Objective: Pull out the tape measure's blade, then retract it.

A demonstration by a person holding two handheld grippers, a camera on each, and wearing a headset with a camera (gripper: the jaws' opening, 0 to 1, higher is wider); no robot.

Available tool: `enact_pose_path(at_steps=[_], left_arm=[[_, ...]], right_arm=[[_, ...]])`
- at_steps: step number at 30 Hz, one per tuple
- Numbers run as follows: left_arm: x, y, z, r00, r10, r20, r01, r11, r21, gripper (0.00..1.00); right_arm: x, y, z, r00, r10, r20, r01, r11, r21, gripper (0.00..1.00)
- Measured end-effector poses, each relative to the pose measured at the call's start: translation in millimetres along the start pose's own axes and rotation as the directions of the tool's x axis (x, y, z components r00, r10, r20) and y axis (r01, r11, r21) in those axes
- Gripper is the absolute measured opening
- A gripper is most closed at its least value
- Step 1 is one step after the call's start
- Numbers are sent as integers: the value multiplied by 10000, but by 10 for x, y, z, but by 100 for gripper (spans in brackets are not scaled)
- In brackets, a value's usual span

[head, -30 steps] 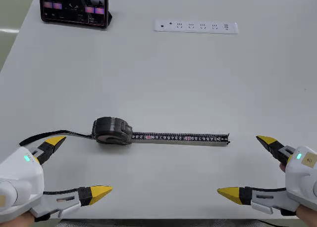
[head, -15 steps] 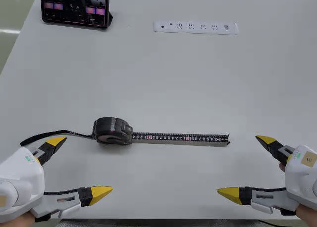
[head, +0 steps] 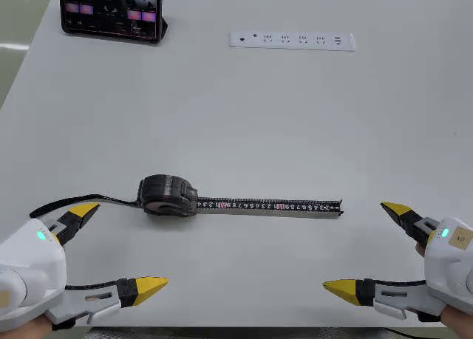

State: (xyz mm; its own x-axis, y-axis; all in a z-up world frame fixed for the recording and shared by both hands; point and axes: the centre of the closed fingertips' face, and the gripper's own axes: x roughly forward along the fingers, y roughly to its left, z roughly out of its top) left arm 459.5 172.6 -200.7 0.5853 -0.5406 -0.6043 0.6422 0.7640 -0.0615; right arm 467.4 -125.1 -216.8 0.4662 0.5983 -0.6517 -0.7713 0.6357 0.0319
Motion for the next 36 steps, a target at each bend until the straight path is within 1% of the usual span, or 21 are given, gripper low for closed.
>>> enact_pose_path(at_steps=[2, 3, 8, 14, 20, 22, 36], left_arm=[[11, -6, 11, 10000, -47, 34, 47, 9998, -183, 93], [25, -4, 42, 9999, -66, 134, 71, 9994, -326, 93], [78, 22, 109, 9997, 34, 241, -19, 9982, -597, 93], [140, 6, 143, 9998, 26, 209, -12, 9977, -678, 94], [196, -19, 176, 9997, -13, 262, 40, 9947, -1032, 93], [210, -24, 175, 9997, -15, 232, 40, 9943, -1067, 92], [324, 0, 236, 9991, 261, 334, -199, 9848, -1728, 90]], right_arm=[[7, -1, 0, 10000, 10, 9, -10, 10000, -6, 99], [15, -3, -2, 10000, 21, -2, -21, 10000, -7, 99], [24, -17, 21, 10000, 35, -3, -35, 10000, -52, 99], [22, -39, 28, 10000, 19, 16, -19, 10000, -45, 98], [12, -52, 29, 10000, 8, 39, -8, 10000, 7, 98], [9, -62, 27, 10000, -9, 42, 9, 10000, 17, 98], [-1, -122, 29, 9999, -111, 62, 111, 9999, -5, 98]])
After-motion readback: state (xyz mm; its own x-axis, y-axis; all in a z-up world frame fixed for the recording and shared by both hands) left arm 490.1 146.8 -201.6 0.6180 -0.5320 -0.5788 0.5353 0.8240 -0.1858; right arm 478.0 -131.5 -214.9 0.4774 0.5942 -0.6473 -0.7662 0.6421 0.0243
